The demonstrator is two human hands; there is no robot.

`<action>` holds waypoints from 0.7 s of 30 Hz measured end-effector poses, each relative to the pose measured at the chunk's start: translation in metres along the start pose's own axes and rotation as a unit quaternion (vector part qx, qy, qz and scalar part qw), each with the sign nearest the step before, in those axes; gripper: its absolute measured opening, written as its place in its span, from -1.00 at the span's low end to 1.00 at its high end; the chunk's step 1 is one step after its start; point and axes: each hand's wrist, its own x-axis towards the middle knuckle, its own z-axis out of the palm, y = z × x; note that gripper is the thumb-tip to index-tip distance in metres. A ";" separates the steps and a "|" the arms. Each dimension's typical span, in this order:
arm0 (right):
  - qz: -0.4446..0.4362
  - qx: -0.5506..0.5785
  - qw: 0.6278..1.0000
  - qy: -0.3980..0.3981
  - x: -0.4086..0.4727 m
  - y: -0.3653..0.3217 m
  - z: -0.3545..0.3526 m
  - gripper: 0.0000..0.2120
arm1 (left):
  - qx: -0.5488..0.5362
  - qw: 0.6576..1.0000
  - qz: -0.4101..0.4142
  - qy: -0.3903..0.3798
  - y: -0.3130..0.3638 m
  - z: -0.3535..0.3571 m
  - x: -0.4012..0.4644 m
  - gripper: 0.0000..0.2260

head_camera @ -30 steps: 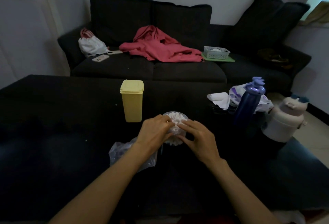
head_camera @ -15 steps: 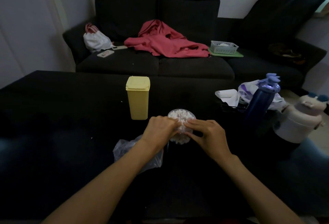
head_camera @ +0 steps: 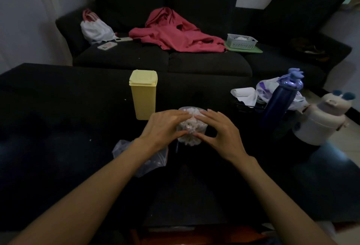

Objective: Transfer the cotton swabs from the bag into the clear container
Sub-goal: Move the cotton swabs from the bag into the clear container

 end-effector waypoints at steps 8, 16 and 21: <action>-0.048 -0.062 0.994 0.070 -0.002 -0.004 0.013 -0.72 | 0.001 0.997 0.029 0.068 -0.012 0.011 -0.013 -0.80; -0.051 -0.066 0.992 0.094 -0.007 -0.009 0.020 -0.75 | 0.006 0.996 0.045 0.083 -0.013 0.018 -0.010 -0.71; -0.033 -0.062 0.995 0.075 -0.008 -0.005 0.024 -0.74 | 0.005 0.995 0.059 0.083 -0.013 0.021 -0.009 -0.70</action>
